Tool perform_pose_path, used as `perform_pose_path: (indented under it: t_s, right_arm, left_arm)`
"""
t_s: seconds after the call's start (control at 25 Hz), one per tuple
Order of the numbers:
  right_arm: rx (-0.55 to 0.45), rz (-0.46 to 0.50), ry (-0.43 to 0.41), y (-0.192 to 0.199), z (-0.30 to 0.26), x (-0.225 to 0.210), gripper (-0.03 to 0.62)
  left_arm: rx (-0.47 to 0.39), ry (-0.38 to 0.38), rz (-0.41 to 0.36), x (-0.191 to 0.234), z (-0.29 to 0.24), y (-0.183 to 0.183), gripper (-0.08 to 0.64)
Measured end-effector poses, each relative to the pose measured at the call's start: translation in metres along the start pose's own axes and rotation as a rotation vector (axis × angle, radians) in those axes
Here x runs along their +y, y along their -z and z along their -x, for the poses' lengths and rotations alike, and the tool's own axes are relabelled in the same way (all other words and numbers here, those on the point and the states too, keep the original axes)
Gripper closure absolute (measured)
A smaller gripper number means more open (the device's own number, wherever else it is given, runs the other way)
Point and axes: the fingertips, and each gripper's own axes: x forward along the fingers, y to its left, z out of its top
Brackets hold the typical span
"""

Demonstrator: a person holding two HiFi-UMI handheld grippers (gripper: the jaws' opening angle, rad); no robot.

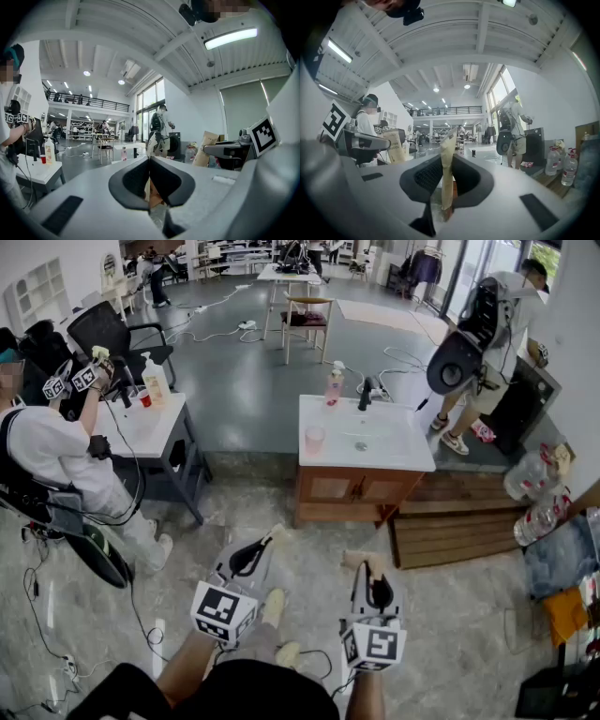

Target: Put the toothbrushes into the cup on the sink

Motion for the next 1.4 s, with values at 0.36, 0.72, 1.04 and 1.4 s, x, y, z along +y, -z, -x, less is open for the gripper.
perform_pose_path:
  t_s: [0.36, 0.72, 1.04, 1.4]
  right_arm:
    - [0.011, 0.000, 0.014, -0.001, -0.028, -0.012, 0.535]
    - [0.035, -0.001, 0.022, 0.003, -0.084, -0.036, 0.535]
    - [0.034, -0.025, 0.025, 0.000, -0.148, -0.049, 0.535]
    - [0.069, -0.009, 0.050, -0.011, -0.215, -0.050, 0.535]
  left_arm:
    - [0.011, 0.003, 0.006, 0.012, -0.029, 0.000, 0.555]
    - [0.030, 0.011, 0.012, 0.035, -0.085, -0.001, 0.555]
    - [0.057, 0.022, 0.019, 0.071, -0.140, -0.006, 0.555]
    - [0.030, 0.037, 0.021, 0.120, -0.194, -0.018, 0.555]
